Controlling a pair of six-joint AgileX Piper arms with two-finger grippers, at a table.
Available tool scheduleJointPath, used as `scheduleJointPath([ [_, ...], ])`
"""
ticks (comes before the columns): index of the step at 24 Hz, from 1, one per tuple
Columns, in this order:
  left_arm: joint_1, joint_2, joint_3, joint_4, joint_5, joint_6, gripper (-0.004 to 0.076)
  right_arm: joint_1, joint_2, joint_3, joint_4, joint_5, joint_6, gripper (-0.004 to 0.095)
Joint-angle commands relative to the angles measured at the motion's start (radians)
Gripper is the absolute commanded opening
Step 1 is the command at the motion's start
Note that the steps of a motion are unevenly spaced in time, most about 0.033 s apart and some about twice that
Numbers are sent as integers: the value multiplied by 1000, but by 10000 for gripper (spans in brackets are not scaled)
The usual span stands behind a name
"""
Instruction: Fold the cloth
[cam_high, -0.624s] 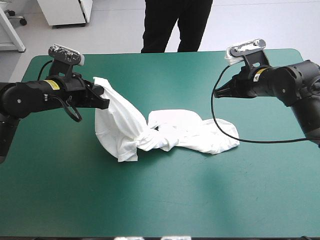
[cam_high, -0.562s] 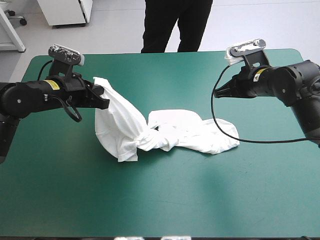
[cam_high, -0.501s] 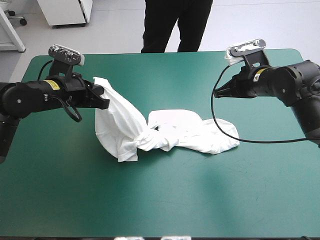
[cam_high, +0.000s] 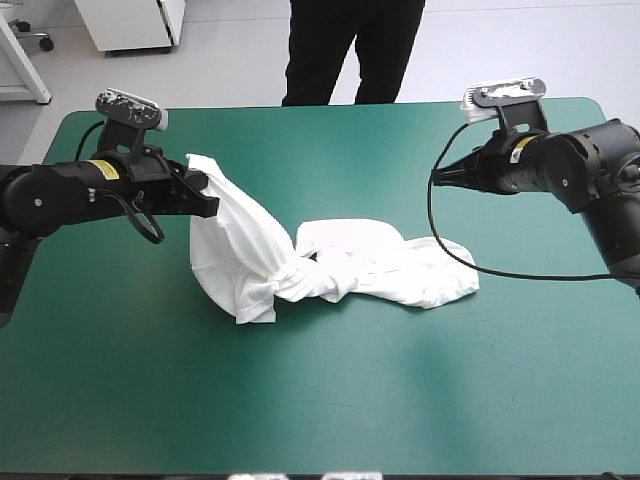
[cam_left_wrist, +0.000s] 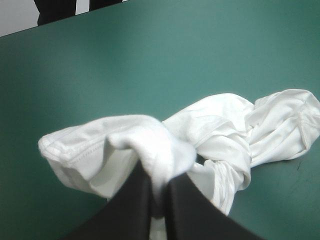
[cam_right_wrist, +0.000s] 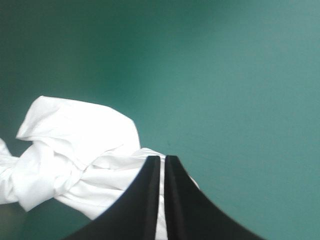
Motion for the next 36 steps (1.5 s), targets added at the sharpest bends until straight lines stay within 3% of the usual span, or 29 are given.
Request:
scheduleJointPath([
  [1,-3,-24,-32,-26,-55,-8,-9,1,-27,-32,-98,14,54,214],
  [2,-3,-24,-32,-26,-48,-8,-9,1,-26,-32,-109,51,54,296],
  [3,-3,-24,-32,-26,-36,-8,-9,1,-21,-32,-112,117,54,477],
  [5,-3,-24,-32,-26,-36,-8,-9,1,-17,-32,-98,146,54,615],
  [9,-3,-24,-32,-23,-24,-8,-9,-38,-16,55,-51,95,54,566],
  [13,-3,-24,-32,-23,-9,-8,-9,-131,-16,300,113,-61,4,565],
  [17,-3,-24,-32,-22,-10,-8,-9,-131,19,472,128,-210,4,565],
  [25,-3,-24,-32,-22,-10,-8,-9,-131,125,513,130,-281,6,563],
  [36,-3,-24,-32,-25,-10,-8,-9,-131,261,518,165,-292,-1,563],
])
